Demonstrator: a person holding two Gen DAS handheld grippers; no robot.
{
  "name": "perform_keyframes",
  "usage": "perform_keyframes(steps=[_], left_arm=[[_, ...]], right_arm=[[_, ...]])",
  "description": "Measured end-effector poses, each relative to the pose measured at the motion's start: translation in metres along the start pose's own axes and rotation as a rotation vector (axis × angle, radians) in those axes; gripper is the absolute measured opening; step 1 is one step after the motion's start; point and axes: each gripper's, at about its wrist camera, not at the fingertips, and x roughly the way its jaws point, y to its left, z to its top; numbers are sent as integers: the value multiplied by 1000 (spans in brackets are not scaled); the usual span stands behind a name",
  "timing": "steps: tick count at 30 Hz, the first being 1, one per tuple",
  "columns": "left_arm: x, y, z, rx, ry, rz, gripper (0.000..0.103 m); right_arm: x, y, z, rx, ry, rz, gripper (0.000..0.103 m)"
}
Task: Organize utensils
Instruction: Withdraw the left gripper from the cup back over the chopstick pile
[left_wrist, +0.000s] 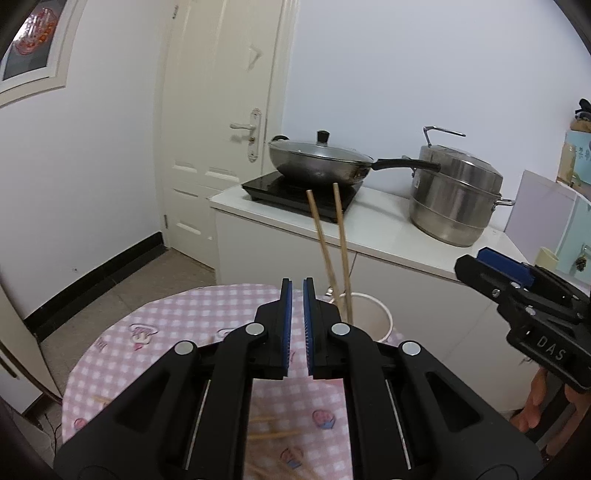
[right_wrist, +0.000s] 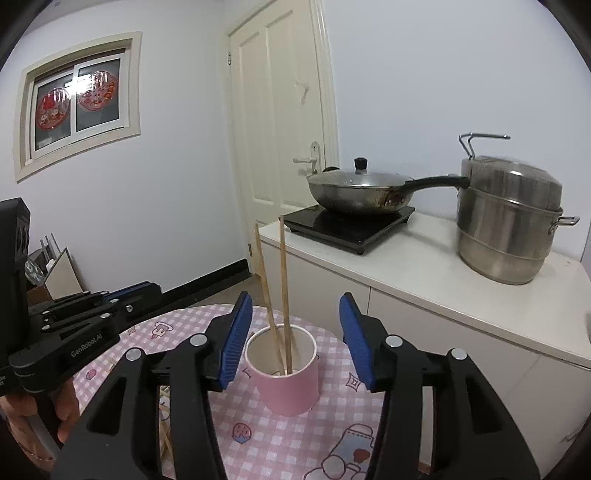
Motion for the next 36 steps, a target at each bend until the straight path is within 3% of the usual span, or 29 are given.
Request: perform_keyframes(steps=[4,6,7,8,16,21,27,36], left_arm=[[-23,8,-10,-3,-21,35,9],[-36,13,-16,-7,-38,50,31],[-43,16,-18,-9,-54,59,59],[-53,18,-22,-11,-88,72,66],[-107,36,-45,-28,-159,137,66],[-134,41,-61,-39,-226,182,73],[-154,43,-78,-34,-281,224,80],[-168,48,-93,-42,-325,244,89]], right_arm=[[-14,10,-6,-17,-26,-3,49],[-21,15,-9,-26,-39,-4,50],[-24,17,-11,-28,-45,-4,51],[-29,21,-13,-32,-53,-4,52],[-58,42,-34,-38,-107,6,57],[-74,53,-45,-37,-139,10,62],[-81,67,-57,-44,-169,4,72],[-82,81,-71,-42,-168,9,75]])
